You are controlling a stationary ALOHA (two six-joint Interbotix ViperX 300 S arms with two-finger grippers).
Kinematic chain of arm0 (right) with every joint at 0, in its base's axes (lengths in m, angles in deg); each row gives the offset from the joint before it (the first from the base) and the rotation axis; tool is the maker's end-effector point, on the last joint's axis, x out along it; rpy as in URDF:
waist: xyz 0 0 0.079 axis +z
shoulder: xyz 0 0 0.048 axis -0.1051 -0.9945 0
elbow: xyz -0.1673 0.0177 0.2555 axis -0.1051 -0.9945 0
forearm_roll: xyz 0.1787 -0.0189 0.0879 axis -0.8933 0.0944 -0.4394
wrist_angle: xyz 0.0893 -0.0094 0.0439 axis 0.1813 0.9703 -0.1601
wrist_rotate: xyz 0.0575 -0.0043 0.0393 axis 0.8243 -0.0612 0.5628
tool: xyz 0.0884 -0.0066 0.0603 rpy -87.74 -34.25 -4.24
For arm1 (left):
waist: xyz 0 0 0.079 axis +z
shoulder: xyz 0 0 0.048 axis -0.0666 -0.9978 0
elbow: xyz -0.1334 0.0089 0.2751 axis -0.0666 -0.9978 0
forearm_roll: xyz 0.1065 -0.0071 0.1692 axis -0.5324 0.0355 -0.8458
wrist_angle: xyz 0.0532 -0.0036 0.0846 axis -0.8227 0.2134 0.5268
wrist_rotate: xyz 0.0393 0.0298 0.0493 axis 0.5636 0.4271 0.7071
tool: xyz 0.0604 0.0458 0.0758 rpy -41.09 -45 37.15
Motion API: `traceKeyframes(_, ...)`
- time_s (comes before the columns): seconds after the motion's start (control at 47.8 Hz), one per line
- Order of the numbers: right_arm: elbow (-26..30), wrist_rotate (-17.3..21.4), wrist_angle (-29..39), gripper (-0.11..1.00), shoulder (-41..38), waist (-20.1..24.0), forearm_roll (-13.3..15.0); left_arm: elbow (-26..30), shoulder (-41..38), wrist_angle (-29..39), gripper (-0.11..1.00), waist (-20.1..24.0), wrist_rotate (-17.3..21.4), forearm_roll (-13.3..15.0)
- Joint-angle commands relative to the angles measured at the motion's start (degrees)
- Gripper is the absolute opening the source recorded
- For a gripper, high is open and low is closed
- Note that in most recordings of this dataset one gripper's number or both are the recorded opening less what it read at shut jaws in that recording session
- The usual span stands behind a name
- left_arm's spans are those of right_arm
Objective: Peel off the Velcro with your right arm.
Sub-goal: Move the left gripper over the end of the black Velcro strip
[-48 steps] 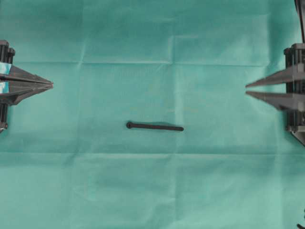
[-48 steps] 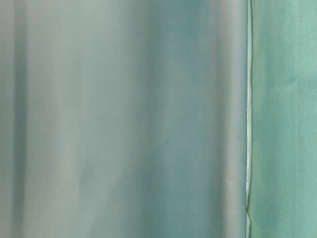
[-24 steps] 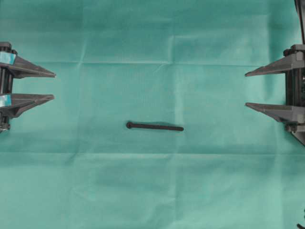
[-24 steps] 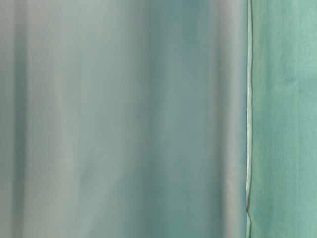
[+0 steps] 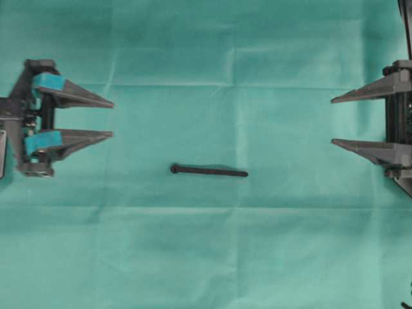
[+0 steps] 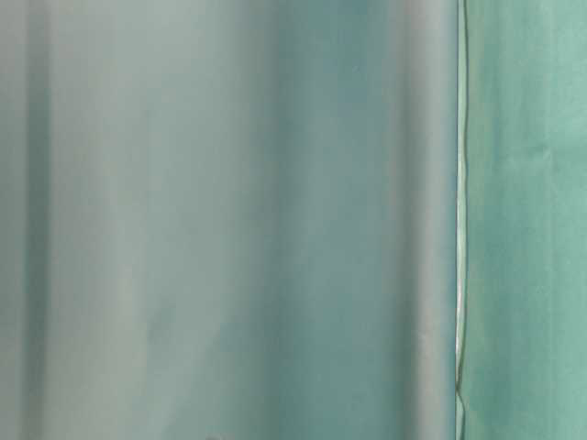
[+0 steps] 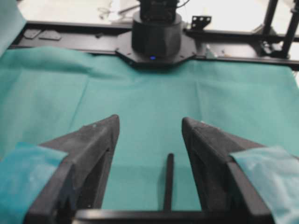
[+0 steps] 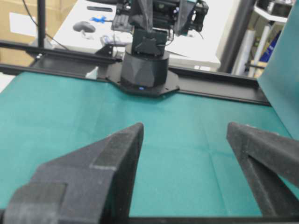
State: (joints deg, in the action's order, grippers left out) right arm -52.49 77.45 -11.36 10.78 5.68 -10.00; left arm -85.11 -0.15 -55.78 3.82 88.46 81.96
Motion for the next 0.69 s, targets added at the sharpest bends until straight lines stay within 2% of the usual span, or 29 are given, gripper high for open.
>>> traceKeyframes(0.0,0.5,0.0,-0.8,0.45,-0.4,-0.1,-0.1,3.3,-3.2,-1.8,0.57,-0.4,0.2,0.2)
traceKeyframes(0.377,0.0,0.1,-2.1,0.45,-0.4,-0.1,-0.1,14.2,-17.2,-2.7,0.57,-1.5,0.4,0.2)
traceKeyframes(0.67,-0.1,0.0,-2.2,0.45,-0.3,-0.1,-0.1,20.4,-24.7,-1.7,0.57,-1.7,0.4,0.2)
